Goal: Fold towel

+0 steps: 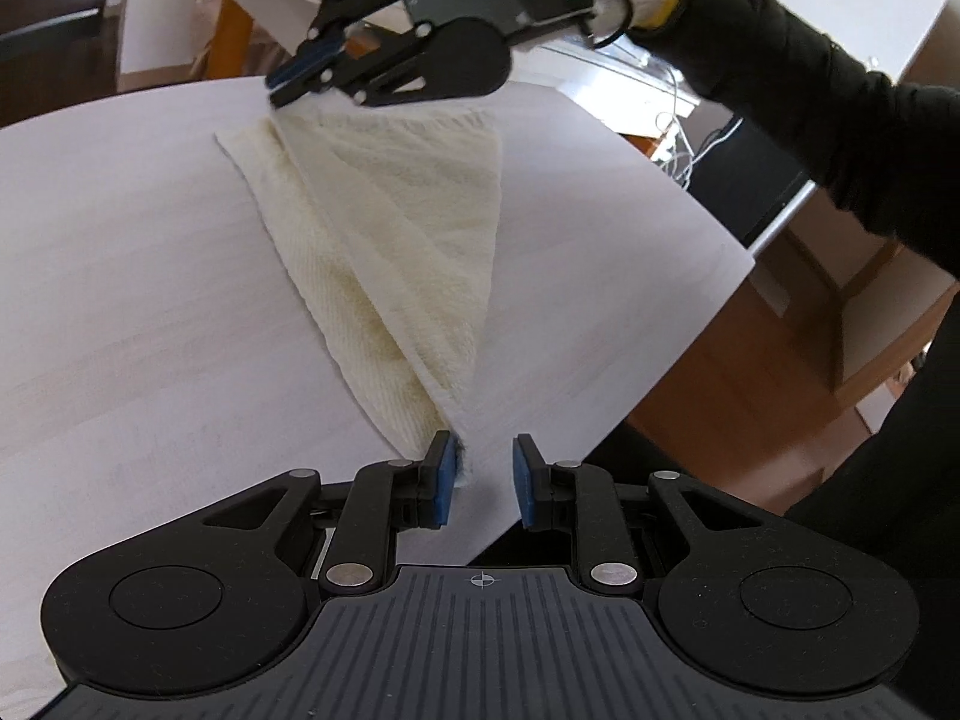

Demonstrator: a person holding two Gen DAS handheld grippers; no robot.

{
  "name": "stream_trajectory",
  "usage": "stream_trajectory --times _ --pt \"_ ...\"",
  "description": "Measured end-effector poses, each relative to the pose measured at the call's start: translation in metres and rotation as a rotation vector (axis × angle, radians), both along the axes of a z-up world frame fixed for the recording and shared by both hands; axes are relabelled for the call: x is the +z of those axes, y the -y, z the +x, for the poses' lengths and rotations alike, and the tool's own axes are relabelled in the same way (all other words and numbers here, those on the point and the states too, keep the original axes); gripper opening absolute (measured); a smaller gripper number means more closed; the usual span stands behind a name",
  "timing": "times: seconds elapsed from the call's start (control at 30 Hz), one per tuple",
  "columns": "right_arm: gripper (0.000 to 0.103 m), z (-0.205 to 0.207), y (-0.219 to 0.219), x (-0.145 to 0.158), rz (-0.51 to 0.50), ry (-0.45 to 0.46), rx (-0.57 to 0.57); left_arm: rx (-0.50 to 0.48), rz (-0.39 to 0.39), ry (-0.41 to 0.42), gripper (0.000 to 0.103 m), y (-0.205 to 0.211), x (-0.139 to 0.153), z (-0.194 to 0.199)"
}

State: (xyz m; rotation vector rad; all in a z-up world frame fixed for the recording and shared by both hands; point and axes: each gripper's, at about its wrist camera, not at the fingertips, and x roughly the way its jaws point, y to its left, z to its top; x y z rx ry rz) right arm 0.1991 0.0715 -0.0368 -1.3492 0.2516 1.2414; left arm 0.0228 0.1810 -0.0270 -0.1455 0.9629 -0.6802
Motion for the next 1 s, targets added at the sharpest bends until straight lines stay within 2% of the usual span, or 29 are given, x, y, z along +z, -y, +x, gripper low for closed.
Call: stream_trajectory --times 0.07,0.13,0.37,0.43,0.57,0.67,0.77,0.87,0.93,1.0 --pt "0.019 0.001 -0.003 -0.005 0.004 -0.003 -0.007 0.007 -0.009 -0.003 0.023 -0.001 -0.001 -0.001" --pt "0.023 0.003 -0.005 -0.009 0.044 0.022 -0.027 0.016 -0.019 -0.008 0.023 -0.002 -0.001 0.000" --pt "0.023 0.027 0.027 0.015 0.205 -0.065 -0.248 0.038 -0.032 -0.009 0.023 0.001 0.000 0.000" --pt "0.025 0.035 0.049 0.025 0.251 -0.124 -0.368 0.044 -0.033 -0.012 0.023 0.001 0.000 0.000" --pt "0.025 0.034 0.085 0.027 0.282 -0.240 -0.516 0.037 -0.029 -0.017 0.028 0.000 0.002 -0.002" --pt "0.025 0.026 0.104 0.027 0.267 -0.300 -0.572 0.034 -0.031 -0.024 0.030 0.001 0.003 -0.004" --pt "0.024 0.020 0.118 0.020 0.243 -0.309 -0.613 0.022 -0.019 -0.024 0.030 0.003 0.004 -0.006" --pt "0.024 0.023 0.131 0.015 0.253 -0.337 -0.647 0.011 -0.012 -0.026 0.030 0.005 0.004 -0.008" --pt "0.025 0.031 0.146 0.017 0.298 -0.377 -0.690 0.004 -0.008 -0.030 0.030 0.007 0.004 -0.009" --pt "0.026 0.034 0.159 0.019 0.320 -0.380 -0.717 -0.003 -0.003 -0.034 0.030 0.009 0.006 -0.009"
